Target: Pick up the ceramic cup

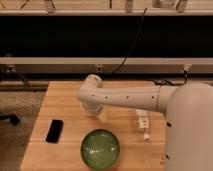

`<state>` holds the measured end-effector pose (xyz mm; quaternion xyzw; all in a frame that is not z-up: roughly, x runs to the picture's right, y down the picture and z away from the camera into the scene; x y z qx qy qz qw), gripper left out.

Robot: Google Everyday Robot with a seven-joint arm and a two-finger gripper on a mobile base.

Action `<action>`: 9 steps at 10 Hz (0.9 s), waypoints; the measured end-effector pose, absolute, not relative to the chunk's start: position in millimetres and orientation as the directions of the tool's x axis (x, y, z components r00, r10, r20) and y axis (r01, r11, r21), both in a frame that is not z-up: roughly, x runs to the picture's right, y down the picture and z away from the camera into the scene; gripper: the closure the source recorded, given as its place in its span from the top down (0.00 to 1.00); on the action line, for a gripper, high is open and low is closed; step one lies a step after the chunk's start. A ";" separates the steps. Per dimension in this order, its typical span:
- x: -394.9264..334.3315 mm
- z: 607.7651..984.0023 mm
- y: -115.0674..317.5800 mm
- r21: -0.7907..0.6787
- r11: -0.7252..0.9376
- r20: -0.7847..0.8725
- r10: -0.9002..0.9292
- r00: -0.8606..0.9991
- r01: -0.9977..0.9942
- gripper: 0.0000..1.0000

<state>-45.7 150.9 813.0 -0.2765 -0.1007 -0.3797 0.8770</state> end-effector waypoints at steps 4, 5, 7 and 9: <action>-44.0 814.7 151.8 -0.414 0.555 0.388 -0.609 0.691 0.722 0.46; -43.7 815.3 152.4 -0.416 0.553 0.389 -0.608 0.692 0.721 0.45; -43.0 815.6 153.4 -0.417 0.552 0.389 -0.609 0.691 0.722 0.38; -45.1 813.5 149.4 -0.402 0.556 0.391 -0.615 0.685 0.728 0.18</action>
